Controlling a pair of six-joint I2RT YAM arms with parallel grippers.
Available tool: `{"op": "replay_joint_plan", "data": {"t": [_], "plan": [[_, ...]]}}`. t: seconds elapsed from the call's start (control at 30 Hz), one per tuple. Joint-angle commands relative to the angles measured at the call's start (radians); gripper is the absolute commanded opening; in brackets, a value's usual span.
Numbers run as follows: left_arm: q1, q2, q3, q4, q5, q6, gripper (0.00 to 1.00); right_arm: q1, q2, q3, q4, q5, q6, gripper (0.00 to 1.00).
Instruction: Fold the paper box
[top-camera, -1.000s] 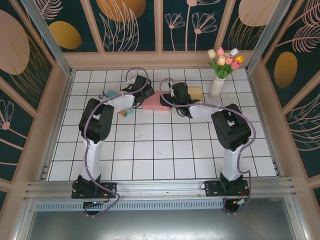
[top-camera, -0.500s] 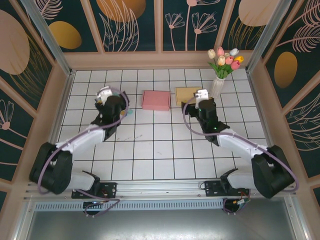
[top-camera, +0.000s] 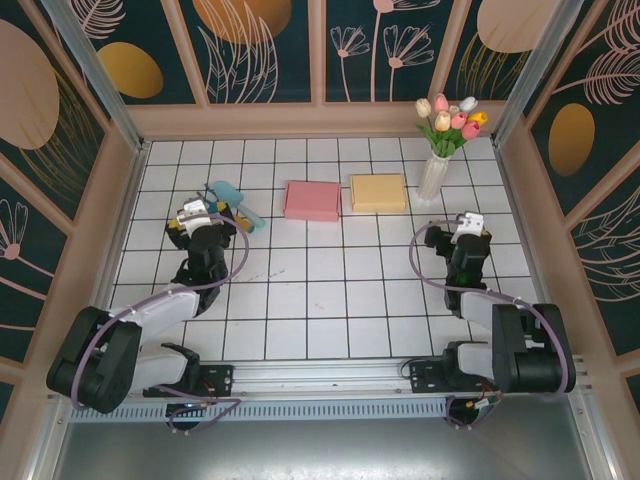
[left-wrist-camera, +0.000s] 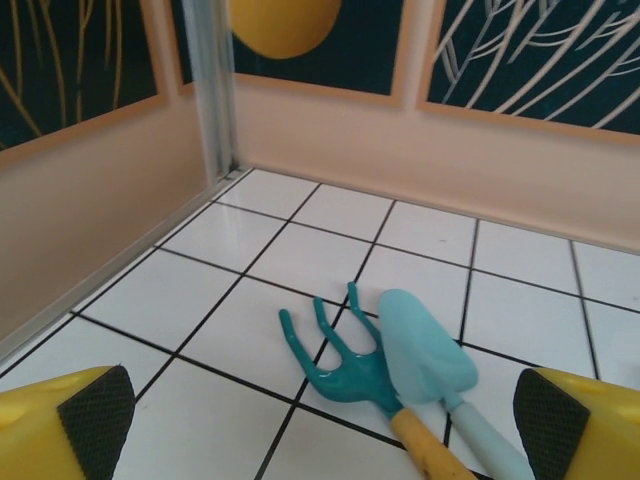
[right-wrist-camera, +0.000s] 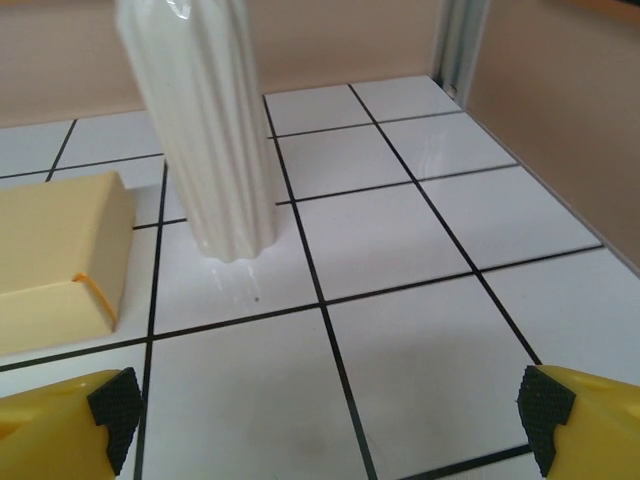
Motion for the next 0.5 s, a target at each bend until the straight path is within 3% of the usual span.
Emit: {"op": "replay_joint_plan", "data": {"t": [0.0,0.1,0.23,0.37,0.47], "plan": [[0.004,-0.060,-0.071,0.139,0.044,0.060,0.99,-0.020,0.031,-0.023,0.207,-0.094,0.049,0.99],[0.004,-0.106,-0.110,0.164,0.120,0.080,0.99,-0.029,0.092,-0.044,0.345,-0.153,0.014,0.99],[0.004,-0.130,-0.118,0.144,0.083,0.068,0.99,-0.046,0.274,-0.042,0.519,-0.262,-0.002,0.99],[0.004,-0.151,-0.132,0.149,0.075,0.070,0.99,-0.092,0.265,-0.007,0.435,-0.256,0.060,0.99],[0.004,-0.200,-0.176,0.176,0.077,0.065,0.99,-0.061,0.271,0.017,0.396,-0.222,0.032,0.99]]}}
